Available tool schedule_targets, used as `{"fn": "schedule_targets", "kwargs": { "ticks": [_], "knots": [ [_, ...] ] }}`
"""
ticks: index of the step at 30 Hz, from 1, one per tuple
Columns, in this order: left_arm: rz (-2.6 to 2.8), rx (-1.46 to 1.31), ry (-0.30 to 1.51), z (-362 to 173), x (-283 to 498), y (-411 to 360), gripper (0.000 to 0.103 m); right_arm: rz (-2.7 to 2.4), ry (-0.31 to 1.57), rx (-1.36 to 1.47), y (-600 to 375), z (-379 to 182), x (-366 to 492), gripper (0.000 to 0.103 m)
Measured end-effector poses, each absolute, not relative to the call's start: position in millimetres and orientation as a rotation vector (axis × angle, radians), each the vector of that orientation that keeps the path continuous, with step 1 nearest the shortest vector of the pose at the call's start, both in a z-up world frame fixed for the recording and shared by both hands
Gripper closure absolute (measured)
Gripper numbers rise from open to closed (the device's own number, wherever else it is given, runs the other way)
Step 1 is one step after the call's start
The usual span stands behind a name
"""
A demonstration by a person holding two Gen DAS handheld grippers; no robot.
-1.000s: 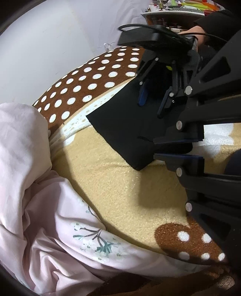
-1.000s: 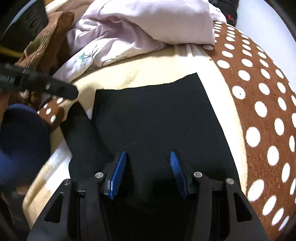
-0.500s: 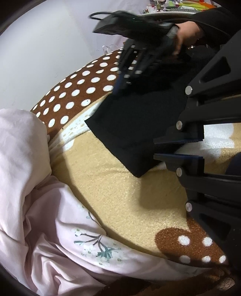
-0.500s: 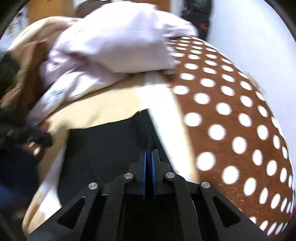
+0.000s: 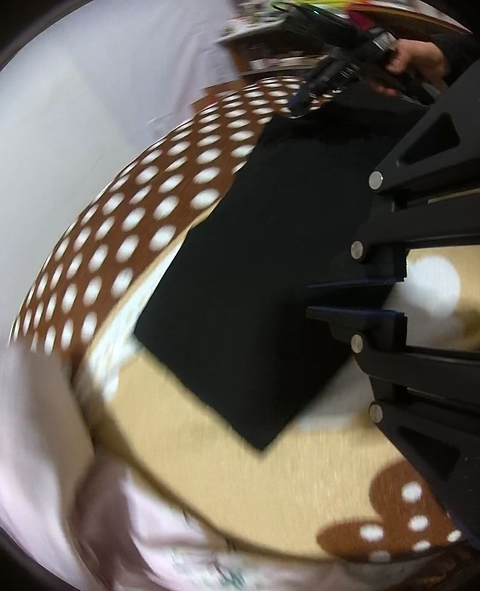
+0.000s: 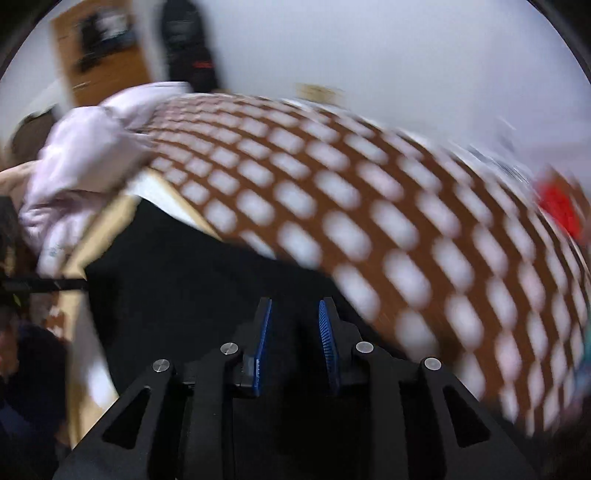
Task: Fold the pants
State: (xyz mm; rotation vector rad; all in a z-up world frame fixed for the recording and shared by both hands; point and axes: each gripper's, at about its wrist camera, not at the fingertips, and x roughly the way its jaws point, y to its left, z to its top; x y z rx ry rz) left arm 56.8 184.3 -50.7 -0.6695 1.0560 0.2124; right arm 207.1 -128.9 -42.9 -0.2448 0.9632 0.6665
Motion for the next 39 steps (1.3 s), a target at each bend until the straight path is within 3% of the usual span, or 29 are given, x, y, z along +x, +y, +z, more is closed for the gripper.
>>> {"fn": "schedule_targets", "kwargs": {
  "ticks": [5, 8, 15, 21, 27, 33, 39],
  "knots": [
    [0.069, -0.501, 1.148, -63.9, 91.6, 126.0, 0.092, 0.371, 1.073, -0.185, -225.3, -81.9, 205.7, 0.076],
    [0.116, -0.382, 1.229, -85.8, 106.9, 111.0, 0.092, 0.329, 1.06, 0.0, -274.3, -78.7, 207.6, 0.077],
    [0.115, -0.433, 1.191, -87.4, 102.4, 116.2, 0.092, 0.188, 1.001, 0.01, -326.6, -52.9, 198.7, 0.076],
    [0.143, -0.352, 1.175, -85.4, 102.1, 103.6, 0.092, 0.008, 1.09, 0.115, -371.0, -71.7, 193.6, 0.076],
    [0.133, -0.331, 1.121, -65.9, 92.8, 83.3, 0.092, 0.103, 1.056, 0.063, -341.0, -48.7, 153.9, 0.076],
    [0.11, -0.211, 1.249, -87.4, 94.0, 56.1, 0.092, 0.153, 1.217, 0.009, -304.3, -88.6, 130.1, 0.076],
    [0.116, -0.229, 1.194, -64.6, 83.6, 49.9, 0.092, 0.216, 1.121, -0.021, -279.2, -40.1, 104.5, 0.076]
  ]
}}
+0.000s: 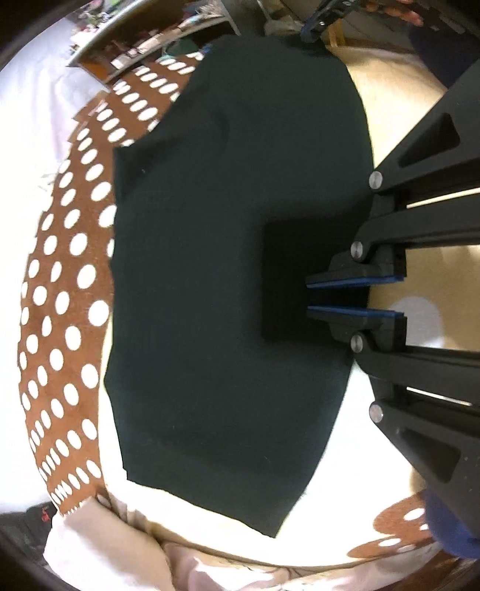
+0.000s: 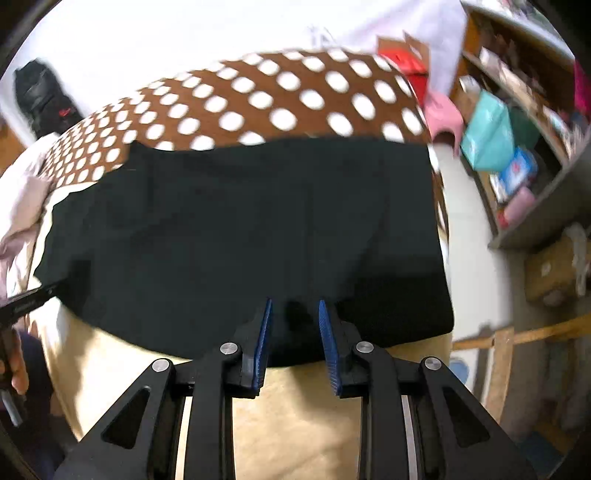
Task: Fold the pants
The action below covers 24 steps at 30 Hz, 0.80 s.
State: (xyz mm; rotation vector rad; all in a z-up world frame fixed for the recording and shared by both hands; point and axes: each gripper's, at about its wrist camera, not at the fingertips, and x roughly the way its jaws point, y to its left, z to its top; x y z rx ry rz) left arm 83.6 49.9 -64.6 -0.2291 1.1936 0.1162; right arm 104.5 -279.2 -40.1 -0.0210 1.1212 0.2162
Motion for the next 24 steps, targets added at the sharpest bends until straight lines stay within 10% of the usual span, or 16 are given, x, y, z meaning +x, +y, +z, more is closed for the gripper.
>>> {"fn": "schedule_targets", "kwargs": {
  "ticks": [24],
  "knots": [
    [0.113, -0.223, 0.944, 31.7, 19.8, 69.5, 0.092, 0.45, 1.035, -0.059, -194.1, 11.3, 40.8, 0.076]
  ]
}}
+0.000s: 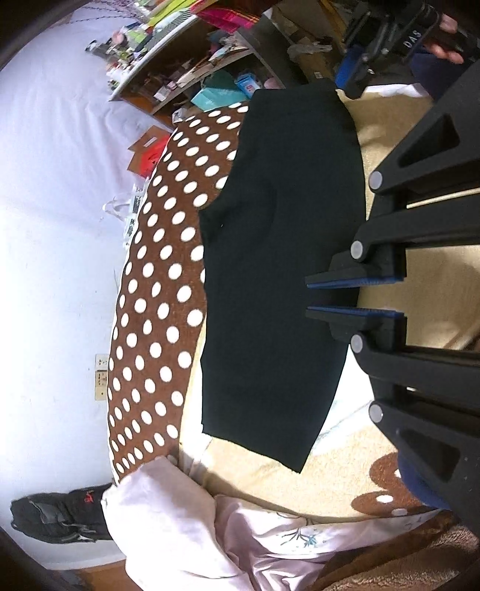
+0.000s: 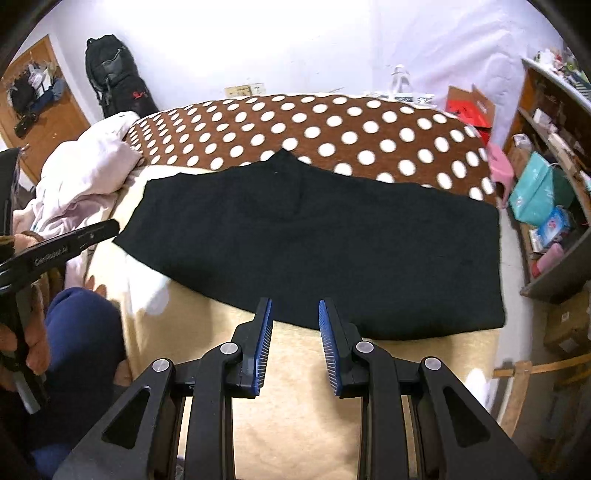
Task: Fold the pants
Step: 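Grasp the black pants corner again with the left gripper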
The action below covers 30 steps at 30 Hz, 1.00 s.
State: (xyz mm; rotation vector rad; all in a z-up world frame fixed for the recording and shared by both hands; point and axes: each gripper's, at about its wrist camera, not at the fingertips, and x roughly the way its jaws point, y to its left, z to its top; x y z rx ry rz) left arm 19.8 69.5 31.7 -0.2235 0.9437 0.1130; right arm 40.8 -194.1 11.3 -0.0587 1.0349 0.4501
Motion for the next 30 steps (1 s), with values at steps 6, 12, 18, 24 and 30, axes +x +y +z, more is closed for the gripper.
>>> {"fn": "schedule_targets", "kwargs": {
  "ticks": [6, 12, 18, 24, 30],
  "knots": [
    [0.172, -0.301, 0.971, 19.0, 21.0, 100.2, 0.092, 0.474, 1.055, -0.092, -182.2, 3.7, 42.8, 0.076],
    [0.224, -0.417, 0.978, 7.5, 20.5, 136.1, 0.092, 0.479, 1.065, -0.092, -178.1, -2.4, 50.9, 0.067],
    [0.252, -0.572, 0.959, -0.3, 17.4, 182.8, 0.078, 0.488, 1.072, -0.084, -175.1, -7.8, 59.2, 0.059],
    [0.297, -0.687, 0.979, -17.8, 18.9, 225.9, 0.072, 0.494, 1.071, -0.08, -171.0, -11.7, 70.1, 0.059],
    [0.326, -0.82, 1.034, -48.3, 22.0, 261.9, 0.067, 0.496, 1.09, -0.081, -165.5, -20.7, 82.9, 0.058]
  ]
}}
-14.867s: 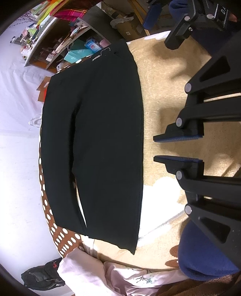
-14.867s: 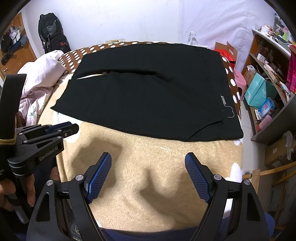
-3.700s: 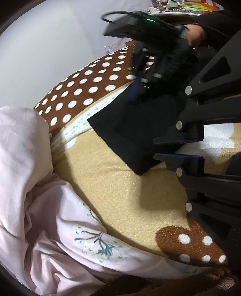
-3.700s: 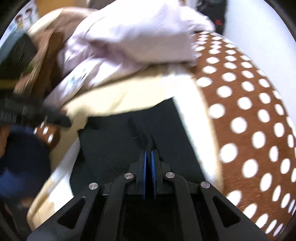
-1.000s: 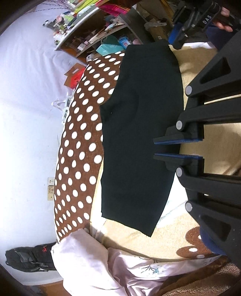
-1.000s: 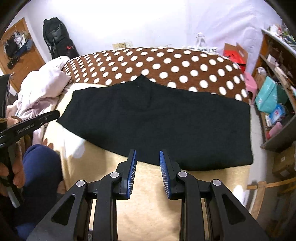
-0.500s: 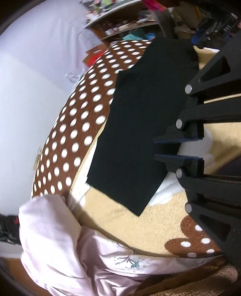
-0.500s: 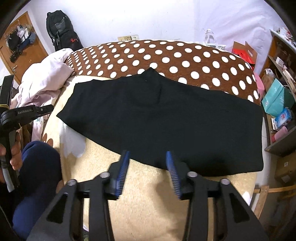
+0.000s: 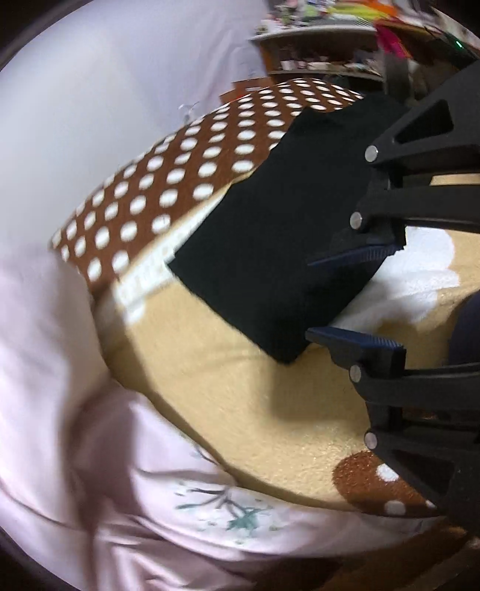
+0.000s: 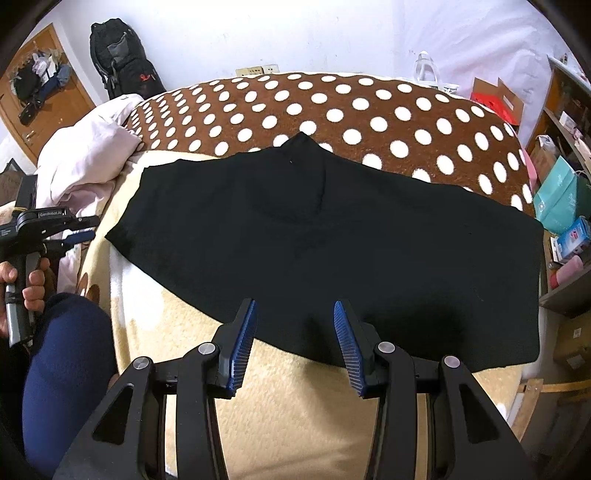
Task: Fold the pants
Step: 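Grasp the black pants corner again with the left gripper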
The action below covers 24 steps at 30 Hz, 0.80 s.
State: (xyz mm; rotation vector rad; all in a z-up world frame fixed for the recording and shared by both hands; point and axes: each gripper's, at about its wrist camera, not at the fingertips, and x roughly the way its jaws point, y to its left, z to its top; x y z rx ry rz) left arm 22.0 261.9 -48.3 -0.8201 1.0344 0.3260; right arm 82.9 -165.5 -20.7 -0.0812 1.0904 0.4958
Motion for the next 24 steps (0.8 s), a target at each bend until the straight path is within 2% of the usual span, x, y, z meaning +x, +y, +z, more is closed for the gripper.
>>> {"fn": "schedule_targets", "kwargs": {
  "ticks": [5, 14, 16, 18, 21, 22, 24],
  "knots": [
    [0.334, -0.957, 1.091, -78.5, 25.3, 277.6, 0.067, 0.507, 1.104, -0.081, -160.9, -28.2, 91.0, 0.058],
    [0.375, -0.958, 1.134, -99.3, 49.5, 286.5, 0.067, 0.52, 1.117, -0.082, -156.5, -37.6, 99.0, 0.058],
    [0.374, -0.976, 1.125, -100.5, 50.3, 288.0, 0.063, 0.518, 1.122, -0.079, -157.2, -40.0, 100.4, 0.058],
    [0.356, -0.978, 1.11, -101.1, 51.7, 287.2, 0.055, 0.517, 1.13, -0.075, -157.1, -43.2, 101.4, 0.058],
    [0.36, -0.961, 1.091, -100.7, 55.6, 286.3, 0.055, 0.518, 1.138, -0.078, -156.1, -46.5, 102.2, 0.058],
    [0.362, -0.954, 1.085, -99.7, 56.4, 285.7, 0.055, 0.52, 1.139, -0.077, -155.9, -47.0, 102.2, 0.058],
    [0.38, -0.916, 1.083, -96.5, 56.5, 283.1, 0.078, 0.522, 1.138, -0.076, -156.2, -46.8, 101.7, 0.058]
  ]
}}
